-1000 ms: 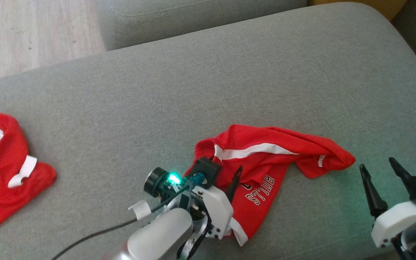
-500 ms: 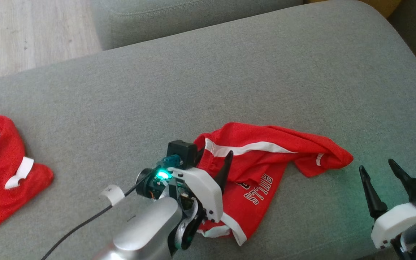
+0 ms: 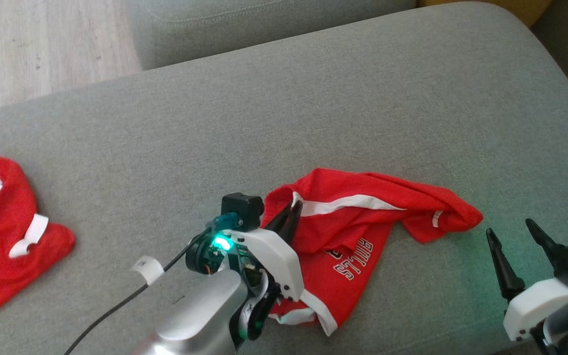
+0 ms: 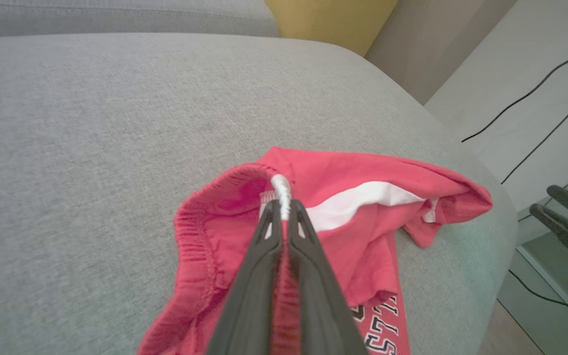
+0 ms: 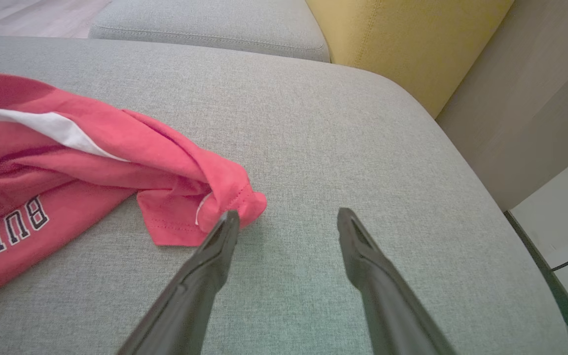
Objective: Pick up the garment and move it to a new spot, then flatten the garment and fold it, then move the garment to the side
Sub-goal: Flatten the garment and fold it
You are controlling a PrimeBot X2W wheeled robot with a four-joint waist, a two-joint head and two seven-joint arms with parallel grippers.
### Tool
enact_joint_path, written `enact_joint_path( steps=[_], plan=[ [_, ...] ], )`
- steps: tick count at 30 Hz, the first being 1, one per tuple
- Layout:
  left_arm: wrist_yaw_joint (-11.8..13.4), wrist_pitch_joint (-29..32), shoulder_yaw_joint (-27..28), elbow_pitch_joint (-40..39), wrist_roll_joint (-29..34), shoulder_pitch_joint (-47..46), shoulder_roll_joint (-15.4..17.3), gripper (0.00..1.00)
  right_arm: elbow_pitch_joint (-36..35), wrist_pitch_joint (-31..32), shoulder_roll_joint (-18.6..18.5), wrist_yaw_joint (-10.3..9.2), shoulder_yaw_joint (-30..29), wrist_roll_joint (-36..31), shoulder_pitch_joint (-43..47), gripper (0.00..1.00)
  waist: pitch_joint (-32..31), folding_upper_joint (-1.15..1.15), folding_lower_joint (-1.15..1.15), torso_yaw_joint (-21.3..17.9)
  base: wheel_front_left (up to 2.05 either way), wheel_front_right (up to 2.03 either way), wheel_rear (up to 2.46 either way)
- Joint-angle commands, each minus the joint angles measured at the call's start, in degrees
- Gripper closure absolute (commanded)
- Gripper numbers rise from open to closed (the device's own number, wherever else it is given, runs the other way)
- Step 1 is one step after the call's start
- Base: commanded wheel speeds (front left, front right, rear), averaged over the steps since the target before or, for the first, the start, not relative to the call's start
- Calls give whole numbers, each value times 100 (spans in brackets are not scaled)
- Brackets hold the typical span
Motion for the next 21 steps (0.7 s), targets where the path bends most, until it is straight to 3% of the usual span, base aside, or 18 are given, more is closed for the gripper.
enact_joint_path(
  steps=[1,6,10,16,21],
  plan=[
    [-52,-94,223,-126,-31,-244,-2,100,-144,-78,-141,-4,85,-1,-103,0,-14,0,0,-3,0,0,0],
    [-89,-550,496,-174,42,-477,111,100,-96,-75,-95,-4,110,158,-28,0,-92,0,0,63,0,0,0],
    [-196,-732,883,-402,-69,-748,392,100,-73,-61,-46,-4,198,415,75,0,-152,0,0,185,0,0,0],
    [-352,-419,1318,-785,-382,-979,1006,100,-52,-332,-66,-4,706,882,110,0,-233,0,0,303,0,0,0],
    [-338,-188,1333,-961,-413,-1012,1236,100,267,-876,-178,-4,1507,1293,-174,0,-207,0,0,392,0,0,0]
  ],
)
